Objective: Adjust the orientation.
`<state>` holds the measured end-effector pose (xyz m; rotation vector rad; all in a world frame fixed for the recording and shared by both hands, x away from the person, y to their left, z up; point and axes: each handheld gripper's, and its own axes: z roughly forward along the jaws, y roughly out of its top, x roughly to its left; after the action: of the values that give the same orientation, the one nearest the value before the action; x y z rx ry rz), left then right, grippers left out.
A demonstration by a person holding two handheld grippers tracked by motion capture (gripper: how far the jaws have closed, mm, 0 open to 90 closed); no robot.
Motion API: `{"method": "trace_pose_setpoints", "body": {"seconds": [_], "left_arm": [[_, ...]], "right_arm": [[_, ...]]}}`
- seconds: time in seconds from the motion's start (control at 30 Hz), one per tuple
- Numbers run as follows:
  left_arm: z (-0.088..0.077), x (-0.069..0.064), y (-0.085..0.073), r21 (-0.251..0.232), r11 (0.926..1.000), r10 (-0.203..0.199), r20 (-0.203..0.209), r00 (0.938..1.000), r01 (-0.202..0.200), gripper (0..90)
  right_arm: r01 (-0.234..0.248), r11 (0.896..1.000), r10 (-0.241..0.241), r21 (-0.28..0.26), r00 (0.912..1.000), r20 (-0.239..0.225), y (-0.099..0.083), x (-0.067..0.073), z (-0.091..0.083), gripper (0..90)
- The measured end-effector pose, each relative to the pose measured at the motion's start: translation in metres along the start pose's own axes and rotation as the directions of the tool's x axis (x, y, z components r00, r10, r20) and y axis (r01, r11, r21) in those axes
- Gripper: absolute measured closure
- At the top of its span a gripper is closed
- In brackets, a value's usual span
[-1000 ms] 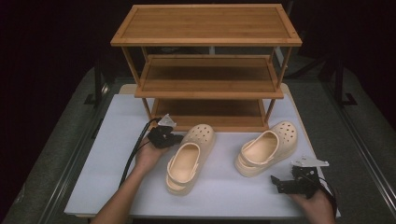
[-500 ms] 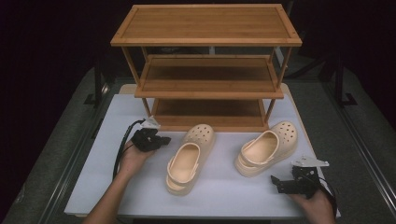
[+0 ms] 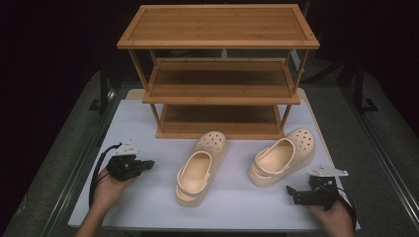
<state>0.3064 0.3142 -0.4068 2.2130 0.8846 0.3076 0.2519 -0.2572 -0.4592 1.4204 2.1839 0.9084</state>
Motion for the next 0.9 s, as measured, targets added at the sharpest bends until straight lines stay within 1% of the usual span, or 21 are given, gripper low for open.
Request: {"method": "trace_pose_setpoints", "body": {"seconds": [0.03,0.07,0.13,0.17,0.2,0.23,0.27,0.3,0.33,0.37,0.4,0.47,0.57,0.67,0.7,0.73,0.77,0.8,0.83,0.87,0.9], "left_arm": [[-0.003,0.0,-0.005,0.003,1.0,-0.006,-0.004,1.0,0.006,90.0],[-0.003,0.0,-0.005,0.003,1.0,-0.006,-0.004,1.0,0.006,90.0],[-0.009,-0.001,-0.017,0.009,0.9999,-0.01,-0.014,0.9998,0.01,90.0],[-0.012,-0.002,-0.026,0.014,0.9998,-0.013,-0.017,0.9998,0.013,90.0],[-0.012,-0.002,-0.026,0.014,0.9998,-0.013,-0.017,0.9998,0.013,90.0],[-0.015,-0.002,-0.036,0.022,0.9996,-0.016,-0.029,0.9994,0.017,90.0],[-0.017,-0.001,-0.041,0.027,0.9993,-0.024,-0.033,0.9992,0.025,90.0],[-0.017,-0.001,-0.041,0.027,0.9993,-0.024,-0.033,0.9992,0.025,90.0],[-0.018,-0.001,-0.045,0.029,0.9991,-0.029,-0.039,0.9988,0.03,90.0],[-0.02,0.001,-0.053,0.034,0.9985,-0.041,-0.047,0.9981,0.043,90.0],[-0.02,0.001,-0.053,0.034,0.9985,-0.041,-0.047,0.9981,0.043,90.0],[-0.022,0.003,-0.061,0.033,0.9979,-0.055,-0.043,0.9976,0.057,90.0],[-0.023,0.006,-0.066,0.016,0.9978,-0.064,-0.04,0.9971,0.065,90.0],[-0.022,0.006,-0.067,0.003,0.9985,-0.055,-0.041,0.9976,0.055,90.0],[-0.021,0.006,-0.068,-0.021,0.9981,-0.059,-0.036,0.9976,0.058,81.6],[-0.021,0.006,-0.068,-0.021,0.9981,-0.059,-0.036,0.9976,0.058,71.3],[-0.02,0.006,-0.067,-0.027,0.9981,-0.056,-0.061,0.9966,0.054,63.3],[-0.019,0.006,-0.067,-0.03,0.9984,-0.05,-0.076,0.9959,0.047,55.6],[-0.019,0.006,-0.067,-0.03,0.9984,-0.05,-0.076,0.9959,0.047,47.9],[-0.018,0.005,-0.066,-0.038,0.9983,-0.048,-0.09,0.9948,0.045,47.9],[-0.016,0.005,-0.067,-0.036,0.9988,-0.038,-0.115,0.9926,0.034,34.3]], "right_arm": [[0.0,1.0,0.0,0.0,1.0,0.0,0.0,0.0,0.0,1.7],[0.0,1.0,0.0,0.0,1.0,0.0,0.0,0.0,0.0,1.7],[0.0,1.0,0.0,-0.001,1.0,0.0,0.0,0.0,0.0,1.7],[-0.002,1.0,0.002,-0.002,1.0,0.0,0.0,0.0,0.0,1.7],[-0.002,1.0,0.002,-0.002,1.0,0.0,0.0,0.0,0.0,1.7],[0.0,1.0,0.0,-0.001,1.0,0.001,0.0,0.0,0.0,1.7],[0.0,1.0,0.0,-0.001,1.0,0.001,0.0,0.0,0.0,1.7],[0.0,1.0,0.0,-0.001,1.0,0.001,0.0,0.0,0.0,1.7],[0.0,1.0,0.0,-0.001,1.0,0.001,0.0,0.0,0.0,1.7],[0.0,1.0,0.0,-0.001,1.0,0.001,0.0,0.0,0.0,1.7],[0.002,1.0,-0.002,-0.002,1.0,0.002,0.0,0.0,0.0,1.6],[0.002,1.0,-0.002,-0.001,1.0,0.002,0.0,0.0,0.0,1.7],[0.002,1.0,-0.002,-0.001,1.0,0.002,0.0,0.0,0.0,1.7],[0.002,1.0,-0.002,-0.001,1.0,0.002,0.0,0.0,0.0,1.7],[0.002,1.0,-0.002,-0.002,1.0,0.002,0.0,0.0,0.0,1.7],[0.002,1.0,-0.002,-0.002,1.0,0.002,0.0,0.0,0.0,1.7],[0.0,1.0,0.0,-0.001,1.0,0.001,0.0,0.0,0.0,1.7],[0.0,1.0,0.0,-0.001,1.0,0.001,0.0,0.0,0.0,1.7],[0.0,1.0,0.0,-0.001,1.0,0.001,0.0,0.0,0.0,1.7],[0.0,1.0,0.0,-0.001,1.0,0.001,0.0,0.0,0.0,1.7],[0.001,1.0,-0.001,-0.003,1.0,0.002,0.0,0.0,0.0,1.7]]}}
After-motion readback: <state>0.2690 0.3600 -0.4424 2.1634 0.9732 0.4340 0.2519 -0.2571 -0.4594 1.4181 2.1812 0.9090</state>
